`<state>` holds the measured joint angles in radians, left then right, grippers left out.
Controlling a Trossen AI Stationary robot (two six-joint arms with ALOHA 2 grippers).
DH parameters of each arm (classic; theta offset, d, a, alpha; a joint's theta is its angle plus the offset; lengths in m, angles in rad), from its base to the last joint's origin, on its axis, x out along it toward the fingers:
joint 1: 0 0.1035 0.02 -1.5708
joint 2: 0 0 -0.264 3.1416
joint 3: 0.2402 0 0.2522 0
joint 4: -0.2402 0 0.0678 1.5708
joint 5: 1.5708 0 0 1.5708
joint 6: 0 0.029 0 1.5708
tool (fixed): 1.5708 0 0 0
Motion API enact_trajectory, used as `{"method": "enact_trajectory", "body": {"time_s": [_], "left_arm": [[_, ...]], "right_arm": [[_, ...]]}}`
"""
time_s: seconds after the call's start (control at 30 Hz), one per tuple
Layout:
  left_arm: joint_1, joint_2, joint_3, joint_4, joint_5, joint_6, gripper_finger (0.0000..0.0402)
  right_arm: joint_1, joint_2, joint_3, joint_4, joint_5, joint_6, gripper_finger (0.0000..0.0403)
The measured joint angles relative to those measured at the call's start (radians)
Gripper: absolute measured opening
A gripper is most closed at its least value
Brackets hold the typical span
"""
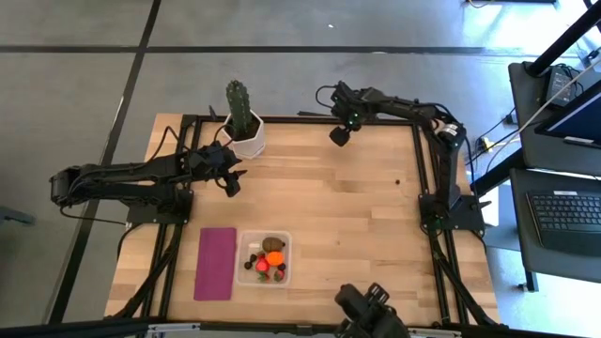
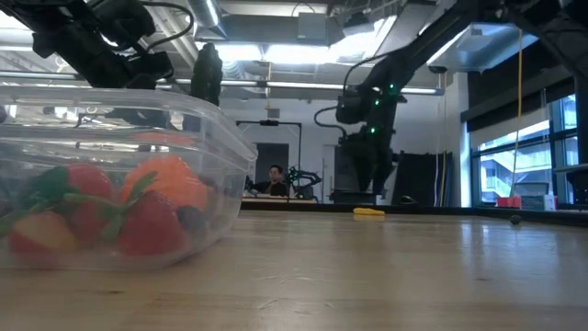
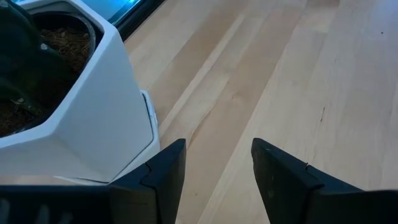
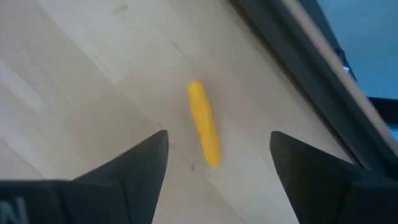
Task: Pick and placing Produce into tupperware
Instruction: Put the corn into the transparent bin
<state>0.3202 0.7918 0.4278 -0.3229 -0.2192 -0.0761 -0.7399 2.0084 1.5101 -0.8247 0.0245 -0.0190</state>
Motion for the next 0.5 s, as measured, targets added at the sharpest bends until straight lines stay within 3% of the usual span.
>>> {"method": "enact_trajectory", "body": {"time_s": [0.5], "left_arm": [[0.000,0.000,0.000,0.000,0.000,0.000,0.0176]], "right_arm": [[-0.016,0.115,0.001,-0.010,-0.054,-0.042,0.0282]]}}
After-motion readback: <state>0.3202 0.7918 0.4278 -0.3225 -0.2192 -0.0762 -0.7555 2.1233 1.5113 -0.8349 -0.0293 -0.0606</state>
